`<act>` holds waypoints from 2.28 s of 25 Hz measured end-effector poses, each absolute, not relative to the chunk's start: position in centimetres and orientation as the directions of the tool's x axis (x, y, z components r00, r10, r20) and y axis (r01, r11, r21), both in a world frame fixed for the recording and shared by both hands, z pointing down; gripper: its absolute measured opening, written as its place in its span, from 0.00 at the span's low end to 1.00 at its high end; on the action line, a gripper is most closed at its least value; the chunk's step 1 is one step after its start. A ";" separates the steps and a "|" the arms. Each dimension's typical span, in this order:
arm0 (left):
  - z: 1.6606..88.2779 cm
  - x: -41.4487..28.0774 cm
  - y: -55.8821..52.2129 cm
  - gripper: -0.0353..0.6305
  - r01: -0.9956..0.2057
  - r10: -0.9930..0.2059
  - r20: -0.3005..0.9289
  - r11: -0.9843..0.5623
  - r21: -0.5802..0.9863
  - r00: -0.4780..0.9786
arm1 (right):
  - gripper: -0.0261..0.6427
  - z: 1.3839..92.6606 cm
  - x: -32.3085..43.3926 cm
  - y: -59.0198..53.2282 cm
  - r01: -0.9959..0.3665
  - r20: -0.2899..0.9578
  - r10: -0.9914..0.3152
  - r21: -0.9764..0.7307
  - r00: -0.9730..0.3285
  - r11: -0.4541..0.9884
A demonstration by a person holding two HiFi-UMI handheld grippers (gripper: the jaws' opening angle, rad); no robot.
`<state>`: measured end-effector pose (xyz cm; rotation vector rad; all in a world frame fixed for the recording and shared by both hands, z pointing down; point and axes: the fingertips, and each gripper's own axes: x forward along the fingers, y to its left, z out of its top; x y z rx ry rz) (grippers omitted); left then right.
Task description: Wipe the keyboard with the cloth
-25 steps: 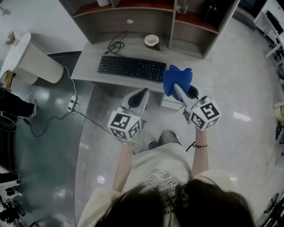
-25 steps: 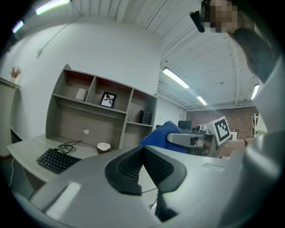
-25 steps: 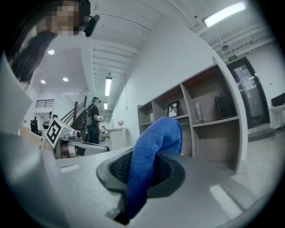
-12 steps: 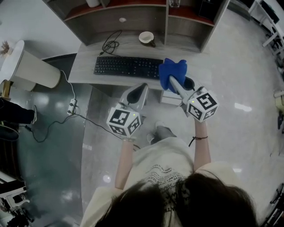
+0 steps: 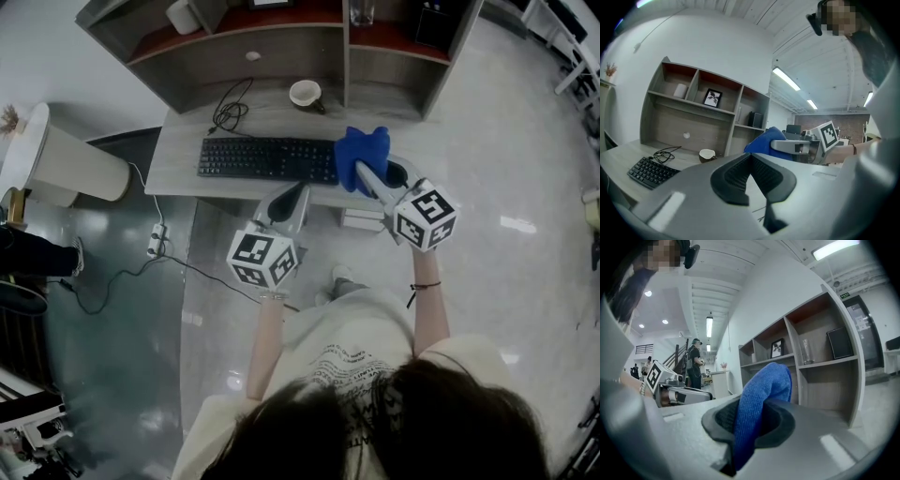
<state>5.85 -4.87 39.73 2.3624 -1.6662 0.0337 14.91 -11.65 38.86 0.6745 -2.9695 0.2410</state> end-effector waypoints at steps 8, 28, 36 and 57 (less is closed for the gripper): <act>42.0 5.6 -7.7 0.06 -0.929 -0.919 0.198 -0.299 0.216 0.342 | 0.13 40.8 14.6 -14.8 -0.433 0.154 -0.411 -0.155 -0.898 0.888; 47.1 4.0 -11.5 0.06 -0.913 -0.876 0.302 -0.292 0.286 0.375 | 0.13 46.9 13.7 -19.5 -0.512 0.275 -0.455 -0.195 -0.847 0.836; 49.3 2.9 -12.7 0.06 -0.880 -0.828 0.338 -0.342 0.329 0.448 | 0.13 49.8 12.2 -20.3 -0.567 0.326 -0.487 -0.228 -0.810 0.791; 51.9 -1.5 -13.6 0.06 -0.815 -0.740 0.367 -0.429 0.388 0.564 | 0.13 52.8 7.1 -19.8 -0.627 0.391 -0.514 -0.258 -0.763 0.735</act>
